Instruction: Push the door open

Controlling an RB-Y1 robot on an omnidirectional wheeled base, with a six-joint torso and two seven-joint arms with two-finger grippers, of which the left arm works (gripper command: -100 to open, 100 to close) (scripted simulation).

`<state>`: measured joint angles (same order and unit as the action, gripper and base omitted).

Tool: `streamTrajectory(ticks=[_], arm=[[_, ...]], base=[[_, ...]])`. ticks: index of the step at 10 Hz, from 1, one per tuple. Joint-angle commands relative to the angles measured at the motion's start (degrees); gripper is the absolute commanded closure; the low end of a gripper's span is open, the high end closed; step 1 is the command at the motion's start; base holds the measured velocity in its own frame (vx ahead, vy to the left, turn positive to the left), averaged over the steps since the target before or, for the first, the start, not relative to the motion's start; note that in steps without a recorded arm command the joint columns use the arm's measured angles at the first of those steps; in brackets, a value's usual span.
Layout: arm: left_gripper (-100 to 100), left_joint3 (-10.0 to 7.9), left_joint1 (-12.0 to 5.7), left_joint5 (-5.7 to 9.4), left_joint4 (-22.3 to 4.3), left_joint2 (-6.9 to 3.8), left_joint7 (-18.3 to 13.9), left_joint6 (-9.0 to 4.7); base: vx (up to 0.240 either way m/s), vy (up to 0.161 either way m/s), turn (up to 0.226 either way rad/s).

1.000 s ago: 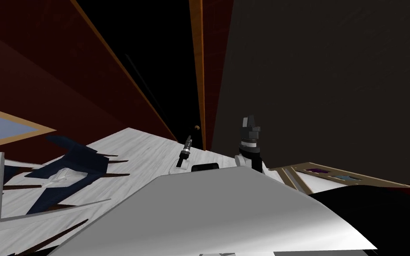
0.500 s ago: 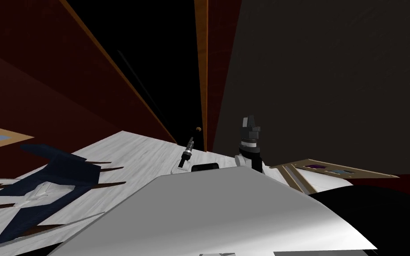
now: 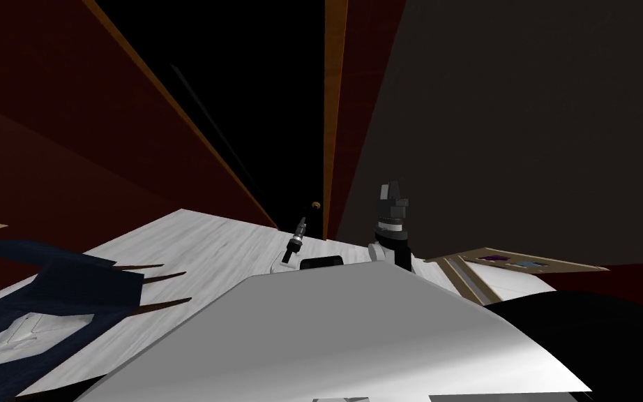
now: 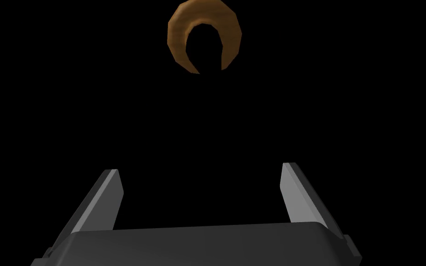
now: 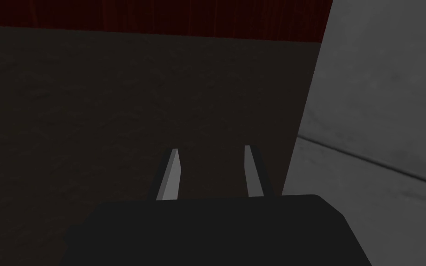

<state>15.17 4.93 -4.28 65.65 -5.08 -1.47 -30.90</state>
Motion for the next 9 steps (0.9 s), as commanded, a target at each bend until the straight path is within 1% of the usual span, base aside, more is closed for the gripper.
streamTrajectory(ticks=[1,4,9], arm=[[-100,-1.45,-0.84,0.40,-1.1,0.26,0.6,-0.16],[-100,-4.64,-2.69,1.28,-3.5,0.90,1.8,-0.52],[-100,-11.47,-6.66,3.16,-8.7,2.54,4.4,-1.31]], base=[[0.026,0.014,-0.163],[0.046,-0.004,-0.226],[0.061,0.005,-0.204]])
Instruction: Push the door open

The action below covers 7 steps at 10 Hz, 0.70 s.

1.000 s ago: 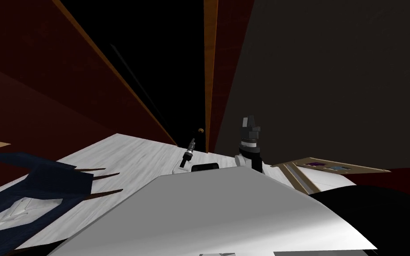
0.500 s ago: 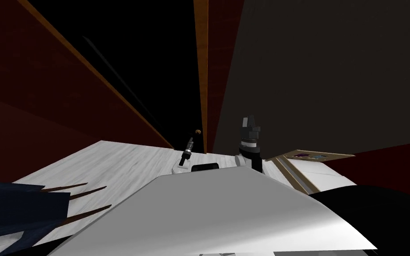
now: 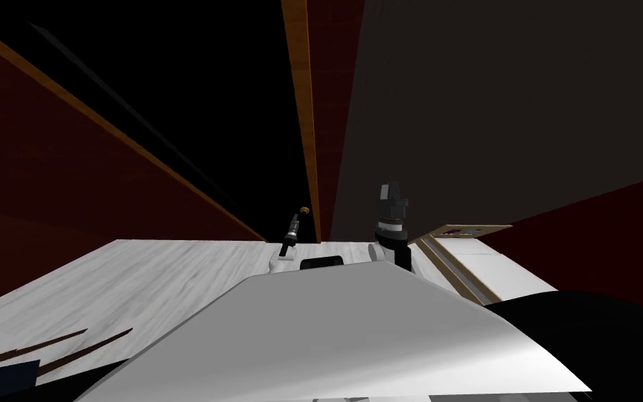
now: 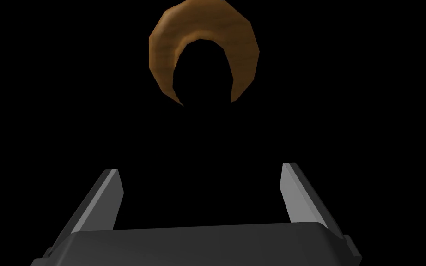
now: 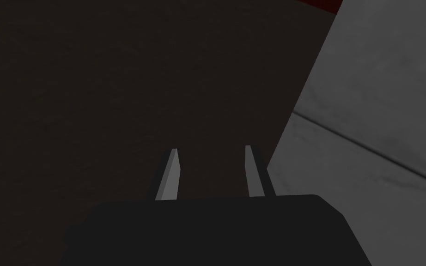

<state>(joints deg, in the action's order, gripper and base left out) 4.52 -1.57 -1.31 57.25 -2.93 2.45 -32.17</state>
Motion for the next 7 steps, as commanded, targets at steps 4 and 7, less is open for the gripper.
streamTrajectory(ticks=[4,7], arm=[[-100,-5.24,-2.73,1.41,-3.6,1.67,2.2,-0.58],[100,-5.71,-3.16,1.56,-4.2,1.74,2.3,-0.78]], base=[[0.050,0.010,-0.198],[0.027,0.004,-0.059]])
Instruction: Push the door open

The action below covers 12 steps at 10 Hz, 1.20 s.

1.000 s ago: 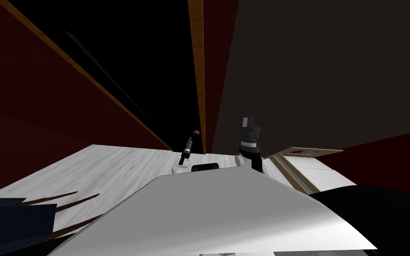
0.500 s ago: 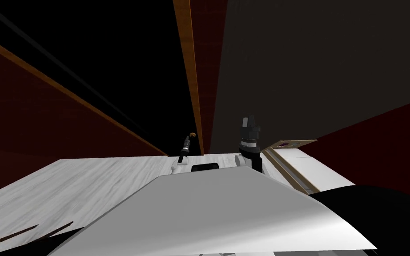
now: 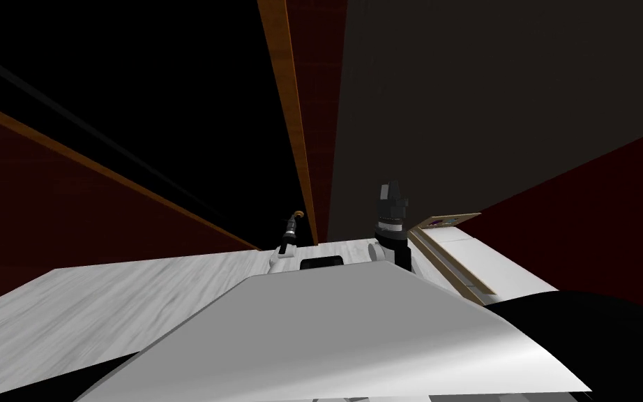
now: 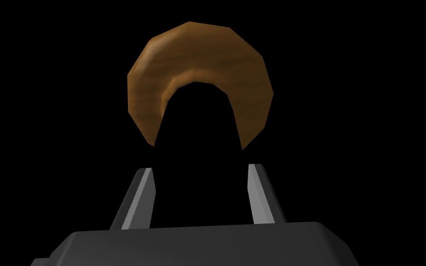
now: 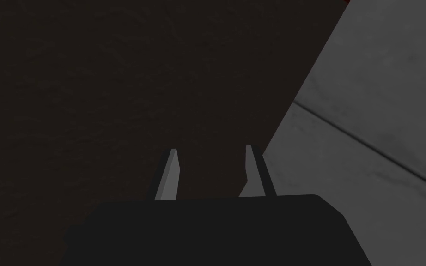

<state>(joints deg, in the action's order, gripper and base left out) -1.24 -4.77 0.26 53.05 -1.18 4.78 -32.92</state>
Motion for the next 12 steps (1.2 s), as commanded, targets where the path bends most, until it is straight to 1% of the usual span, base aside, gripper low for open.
streamTrajectory(ticks=[1,5,6,8,9,12], arm=[[100,0.04,0.03,-0.01,0.0,-0.01,0.0,-0.03],[100,0.04,0.03,-0.01,0.0,-0.01,0.0,-0.03],[100,-1.87,-0.56,0.41,-0.9,-0.70,0.8,-0.60],[100,-3.49,-1.16,0.73,-1.6,-1.21,1.7,-1.23],[100,-3.96,-1.34,0.83,-1.7,-1.35,1.9,-1.42],[100,-3.96,-1.34,0.83,-1.7,-1.35,1.9,-1.42]], base=[[-0.014,-0.004,0.008],[0.000,0.000,0.000],[-0.001,0.030,-0.157],[-0.029,0.065,-0.140],[-0.011,0.040,-0.060],[0.002,0.007,0.000]])
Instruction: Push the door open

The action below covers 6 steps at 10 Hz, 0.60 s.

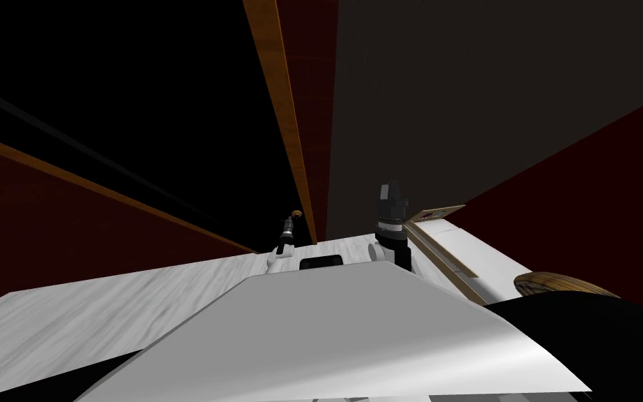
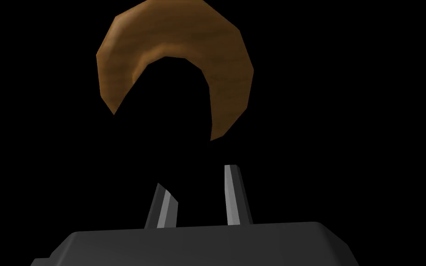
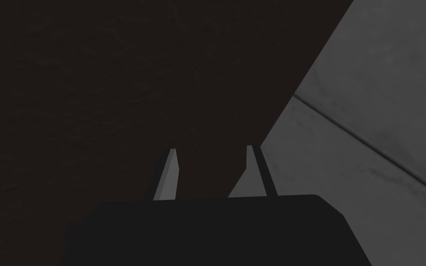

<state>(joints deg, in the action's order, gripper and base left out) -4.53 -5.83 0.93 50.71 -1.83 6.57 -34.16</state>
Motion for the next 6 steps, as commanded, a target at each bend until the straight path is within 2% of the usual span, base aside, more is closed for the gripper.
streamTrajectory(ticks=[1,4,6], arm=[[100,-1.82,-0.71,0.39,0.1,-0.99,0.7,-0.64],[100,-3.56,-1.36,0.74,-0.6,-1.42,1.6,-1.33],[100,-5.62,-2.14,1.15,-1.4,-1.85,2.6,-2.14]], base=[[-0.013,0.028,-0.080],[-0.002,0.048,-0.067],[-0.023,0.057,-0.118]])
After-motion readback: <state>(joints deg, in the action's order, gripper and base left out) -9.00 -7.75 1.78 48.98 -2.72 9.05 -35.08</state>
